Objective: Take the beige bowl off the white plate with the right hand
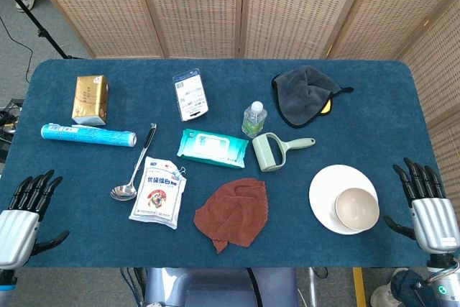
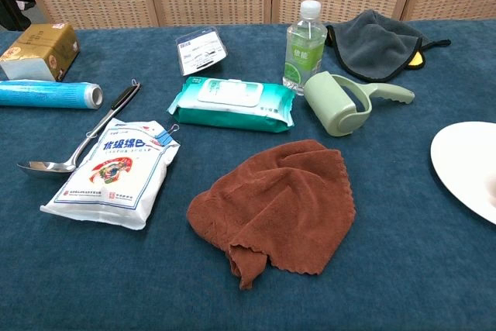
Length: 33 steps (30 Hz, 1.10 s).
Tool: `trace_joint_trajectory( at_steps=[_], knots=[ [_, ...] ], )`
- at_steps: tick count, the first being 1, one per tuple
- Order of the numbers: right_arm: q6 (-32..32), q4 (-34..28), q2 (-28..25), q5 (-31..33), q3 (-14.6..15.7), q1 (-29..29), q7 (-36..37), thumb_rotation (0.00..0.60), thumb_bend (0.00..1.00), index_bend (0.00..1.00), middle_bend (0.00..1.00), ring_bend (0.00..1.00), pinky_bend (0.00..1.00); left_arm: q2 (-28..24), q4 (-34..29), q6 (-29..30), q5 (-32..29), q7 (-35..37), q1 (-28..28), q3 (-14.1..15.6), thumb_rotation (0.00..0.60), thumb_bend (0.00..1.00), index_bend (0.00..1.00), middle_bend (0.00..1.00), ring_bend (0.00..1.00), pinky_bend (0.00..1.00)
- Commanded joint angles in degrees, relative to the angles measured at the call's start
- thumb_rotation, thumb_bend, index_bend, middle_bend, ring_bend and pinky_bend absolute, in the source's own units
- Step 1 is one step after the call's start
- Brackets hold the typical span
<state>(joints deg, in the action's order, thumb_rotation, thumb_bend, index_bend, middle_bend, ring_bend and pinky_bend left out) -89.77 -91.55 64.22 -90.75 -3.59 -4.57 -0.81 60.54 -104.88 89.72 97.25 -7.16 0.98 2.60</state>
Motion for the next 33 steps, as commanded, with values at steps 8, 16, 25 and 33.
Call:
trace_joint_trajectory(
  at_steps=[8,16,25,33],
  knots=[
    [-0.2,0.2,-0.2,-1.9,0.5,-0.3,2.5,0.600,0.00,0.24,0.00,0.00,0.00,0.0,-0.1,0.1,0.1,0.0,-0.1,0.0,0.600,0.12,0.00,0.00,0.00,0.00],
    [2.8,3.9,1.3,-7.1,3.1,-2.9,9.6,0.600,0.14,0.44,0.00,0.00,0.00,0.2,-0.1,-0.3,-0.2,-0.3,0.2,-0.1,0.600,0.12,0.00,0.00,0.00,0.00],
    [6.4,5.5,3.6,-7.5,4.9,-4.1,9.3,0.600,0.21,0.47,0.00,0.00,0.00,-0.3,-0.1,-0.4,-0.4,0.7,0.3,-0.1,0.600,0.12,0.00,0.00,0.00,0.00],
    [9.7,7.3,5.5,-6.6,5.8,-5.1,8.4,0.600,0.35,0.48,0.00,0.00,0.00,-0.8,-0.3,-0.3,-0.6,1.7,0.3,-0.3,0.600,0.12,0.00,0.00,0.00,0.00]
  ],
)
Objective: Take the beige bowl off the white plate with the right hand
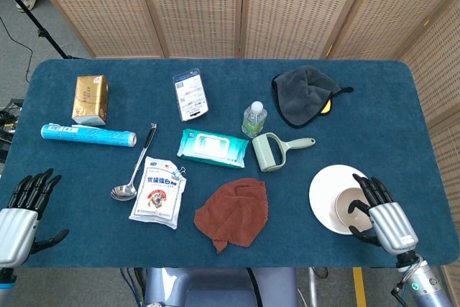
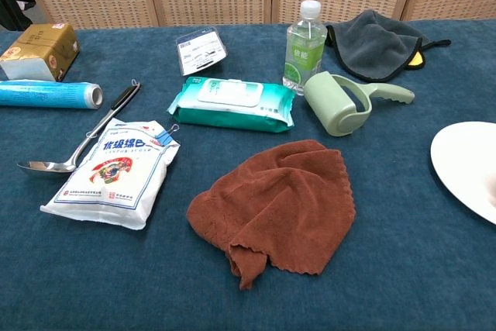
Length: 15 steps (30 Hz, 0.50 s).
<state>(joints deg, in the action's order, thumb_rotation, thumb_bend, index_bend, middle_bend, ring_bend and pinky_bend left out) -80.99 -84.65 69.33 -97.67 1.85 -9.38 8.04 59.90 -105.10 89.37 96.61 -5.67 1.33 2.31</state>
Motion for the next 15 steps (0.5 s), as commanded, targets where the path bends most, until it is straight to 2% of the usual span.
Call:
trace_joint_trajectory(
  at_steps=[1,15],
  knots=[
    [1.1,0.3,0.4,0.5,0.4,-0.3,-0.7,0.600,0.36,0.48,0.00,0.00,0.00,-0.2,-0.1,0.1,0.0,0.3,0.0,0.0,0.600,0.12,0.00,0.00,0.00,0.00],
    [5.1,-1.6,-0.5,3.1,1.7,-0.7,-4.2,0.600,0.36,0.48,0.00,0.00,0.00,-0.4,0.0,-0.1,0.0,0.5,0.1,0.1,0.600,0.12,0.00,0.00,0.00,0.00]
  ],
)
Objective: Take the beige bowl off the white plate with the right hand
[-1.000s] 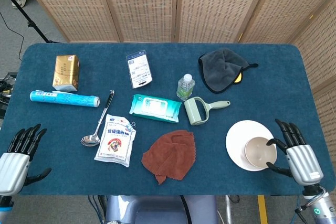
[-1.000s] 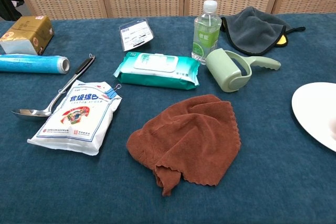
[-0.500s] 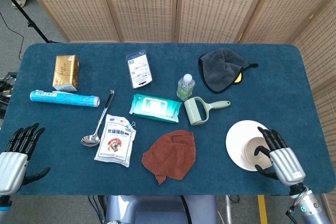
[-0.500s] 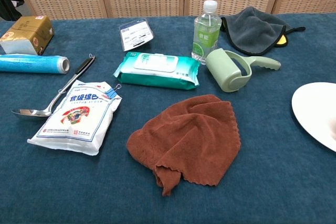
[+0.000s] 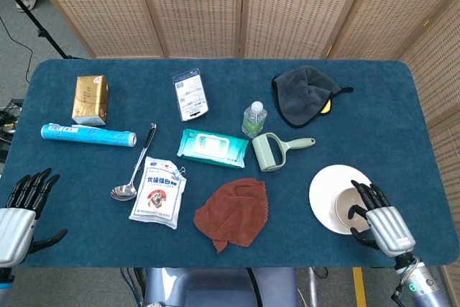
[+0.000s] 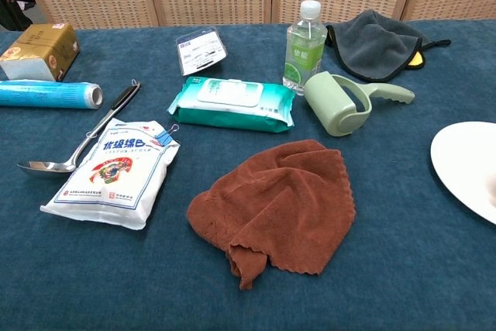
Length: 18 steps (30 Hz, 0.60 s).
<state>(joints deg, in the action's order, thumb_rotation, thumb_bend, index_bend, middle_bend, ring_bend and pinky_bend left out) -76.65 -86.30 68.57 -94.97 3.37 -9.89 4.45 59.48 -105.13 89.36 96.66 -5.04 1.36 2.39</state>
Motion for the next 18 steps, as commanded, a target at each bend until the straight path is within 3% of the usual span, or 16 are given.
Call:
trace_joint_trajectory(
  at_steps=[1,18],
  knots=[
    [1.4,0.1,0.4,0.7,0.3,-0.3,-1.0,0.600,0.36,0.48,0.00,0.00,0.00,0.1,0.0,-0.1,-0.1,-0.2,0.0,0.0,0.600,0.12,0.00,0.00,0.00,0.00],
    [3.9,0.0,0.9,3.0,0.6,-0.7,-4.1,0.600,0.36,0.49,0.00,0.00,0.00,-0.1,0.0,0.0,0.0,0.2,0.0,0.1,0.600,0.12,0.00,0.00,0.00,0.00]
  ],
)
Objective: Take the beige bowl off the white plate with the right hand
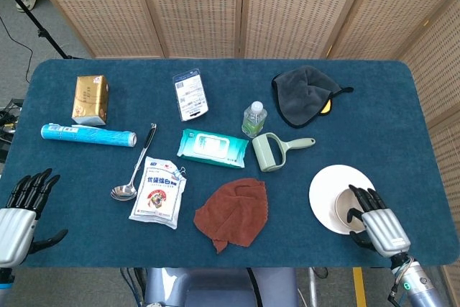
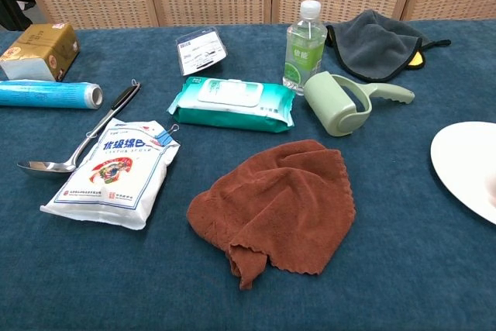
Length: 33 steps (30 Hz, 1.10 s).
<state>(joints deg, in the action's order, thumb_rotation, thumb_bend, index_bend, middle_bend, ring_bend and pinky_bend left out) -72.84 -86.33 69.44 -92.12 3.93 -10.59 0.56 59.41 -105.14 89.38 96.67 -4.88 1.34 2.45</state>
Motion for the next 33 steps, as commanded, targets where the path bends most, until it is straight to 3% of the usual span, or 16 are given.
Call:
trace_joint_trajectory(
  at_steps=[1,19,33],
  knots=[
    [0.2,0.1,0.1,0.2,0.0,0.0,-0.3,0.600,0.36,0.49,0.00,0.00,0.00,0.0,0.0,0.0,0.0,0.0,0.0,0.0,0.600,0.12,0.00,0.00,0.00,0.00],
    [2.0,0.9,0.7,1.9,-0.1,-0.5,-1.7,0.600,0.41,0.53,0.00,0.00,0.00,-0.1,0.0,0.1,0.1,0.1,-0.1,0.1,0.600,0.12,0.00,0.00,0.00,0.00],
    [0.4,1.1,0.7,1.1,-0.4,-0.5,-0.7,0.600,0.52,0.66,0.00,0.00,0.00,-0.1,0.0,0.1,0.2,0.2,0.0,0.1,0.600,0.12,0.00,0.00,0.00,0.00]
  ],
)
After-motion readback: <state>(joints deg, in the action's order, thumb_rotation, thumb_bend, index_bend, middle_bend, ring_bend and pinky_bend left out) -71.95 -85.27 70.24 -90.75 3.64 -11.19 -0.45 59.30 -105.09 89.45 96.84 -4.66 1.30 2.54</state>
